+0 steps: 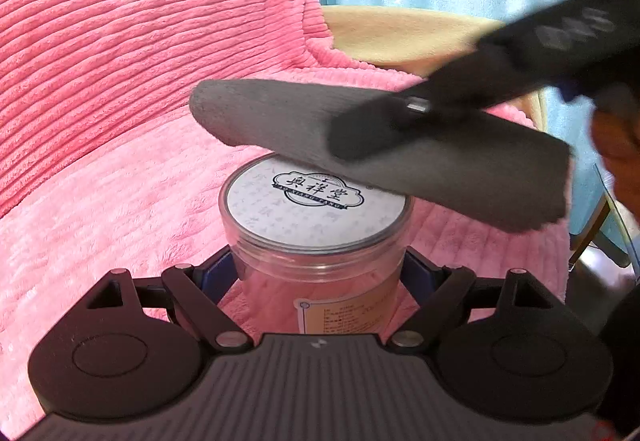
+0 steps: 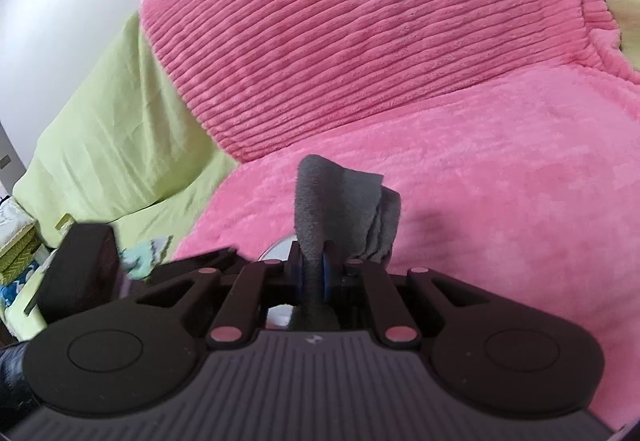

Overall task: Clean container
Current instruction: 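Wipe the cloth across the jar lid with the right gripper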

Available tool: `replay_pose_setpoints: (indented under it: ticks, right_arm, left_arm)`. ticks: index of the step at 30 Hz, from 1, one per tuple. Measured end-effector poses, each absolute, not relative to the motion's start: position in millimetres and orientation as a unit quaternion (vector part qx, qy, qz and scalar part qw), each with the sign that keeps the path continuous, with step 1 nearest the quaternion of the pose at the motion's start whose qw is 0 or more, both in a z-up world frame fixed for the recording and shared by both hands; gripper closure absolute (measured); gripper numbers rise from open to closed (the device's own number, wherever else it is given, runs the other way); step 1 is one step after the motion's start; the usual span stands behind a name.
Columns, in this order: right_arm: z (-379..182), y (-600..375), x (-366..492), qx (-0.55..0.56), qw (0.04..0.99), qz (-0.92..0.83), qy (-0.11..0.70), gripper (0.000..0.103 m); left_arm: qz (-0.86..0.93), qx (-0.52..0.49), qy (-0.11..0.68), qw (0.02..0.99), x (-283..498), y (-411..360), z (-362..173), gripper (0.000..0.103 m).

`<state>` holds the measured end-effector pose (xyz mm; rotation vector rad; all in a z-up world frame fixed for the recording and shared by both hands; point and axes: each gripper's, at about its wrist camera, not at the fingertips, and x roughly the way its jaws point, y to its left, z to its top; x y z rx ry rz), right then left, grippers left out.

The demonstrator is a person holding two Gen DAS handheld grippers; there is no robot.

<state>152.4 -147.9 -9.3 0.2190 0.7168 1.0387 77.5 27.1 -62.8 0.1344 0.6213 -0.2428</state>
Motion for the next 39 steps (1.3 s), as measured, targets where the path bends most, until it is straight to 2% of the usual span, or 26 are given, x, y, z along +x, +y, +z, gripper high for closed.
replay_pose_setpoints:
  ticks: [8,19,29,39]
  right_arm:
    - [-3.0,-122.8,138.5,0.089,0.779,0.525,0.331,0.096]
    - [-10.0,-114.9,180.0,0.103,0.798,0.497,0.325,0.097]
    - [-7.5,-151.9,140.5,0.103,0.799,0.491,0.333,0.096]
    - [-10.2,-118.0,146.8,0.109,0.774,0.529,0.331,0.097]
  left_arm:
    - [-0.125,0.06,0.297,0.945,73.9,40.0,-60.4,0.018]
    - [-0.128,0.056,0.301,0.944,74.6,42.4,-60.9,0.018]
    - [-0.128,0.06,0.305,0.942,79.7,39.8,-61.4,0.018]
    - [-0.123,0.075,0.305,0.941,74.7,30.0,-61.4,0.018]
